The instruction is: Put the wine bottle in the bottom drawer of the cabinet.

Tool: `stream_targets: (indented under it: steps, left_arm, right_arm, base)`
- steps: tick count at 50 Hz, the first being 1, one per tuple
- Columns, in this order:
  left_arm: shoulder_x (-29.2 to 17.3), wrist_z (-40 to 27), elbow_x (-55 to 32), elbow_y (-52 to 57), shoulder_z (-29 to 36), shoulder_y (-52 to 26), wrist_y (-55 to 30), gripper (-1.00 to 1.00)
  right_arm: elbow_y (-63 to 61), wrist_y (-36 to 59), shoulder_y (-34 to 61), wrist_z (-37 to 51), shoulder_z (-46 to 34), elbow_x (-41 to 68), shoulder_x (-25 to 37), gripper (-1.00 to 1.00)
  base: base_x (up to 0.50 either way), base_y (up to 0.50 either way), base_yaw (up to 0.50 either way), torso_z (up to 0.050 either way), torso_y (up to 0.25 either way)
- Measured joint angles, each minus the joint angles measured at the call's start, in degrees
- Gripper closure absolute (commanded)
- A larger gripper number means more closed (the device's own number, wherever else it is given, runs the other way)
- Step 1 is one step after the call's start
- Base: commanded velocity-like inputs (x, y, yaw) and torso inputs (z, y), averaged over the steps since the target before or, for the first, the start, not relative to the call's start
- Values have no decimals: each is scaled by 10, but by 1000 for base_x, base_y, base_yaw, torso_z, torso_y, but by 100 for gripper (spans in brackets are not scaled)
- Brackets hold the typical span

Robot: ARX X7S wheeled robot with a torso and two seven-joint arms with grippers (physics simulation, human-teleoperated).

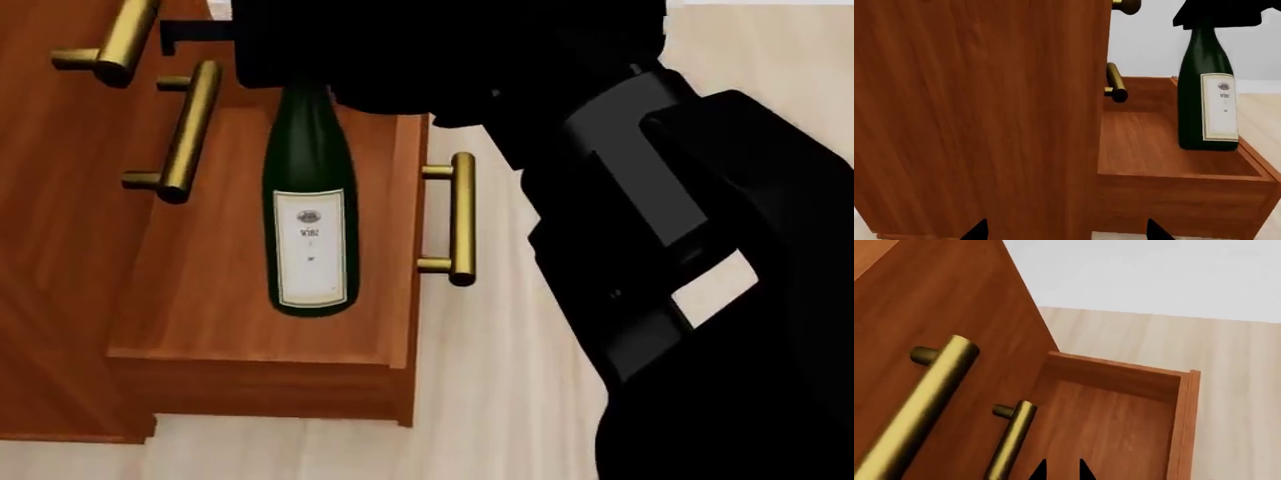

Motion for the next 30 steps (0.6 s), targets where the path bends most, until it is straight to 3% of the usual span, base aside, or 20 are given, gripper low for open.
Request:
stream_targets:
  steps: [14, 30]
  left_arm:
    - [2, 2, -2, -3, -3, 3, -2, -100]
    - [4, 6, -4, -6, -6, 6, -2, -100]
  right_arm:
    - [16, 5, 1, -6, -8, 25, -7, 100]
    - [30, -27, 18, -26, -96, 112, -9, 100]
  base:
    - [0, 0, 0, 0, -163]
    - [0, 0, 0, 0, -162]
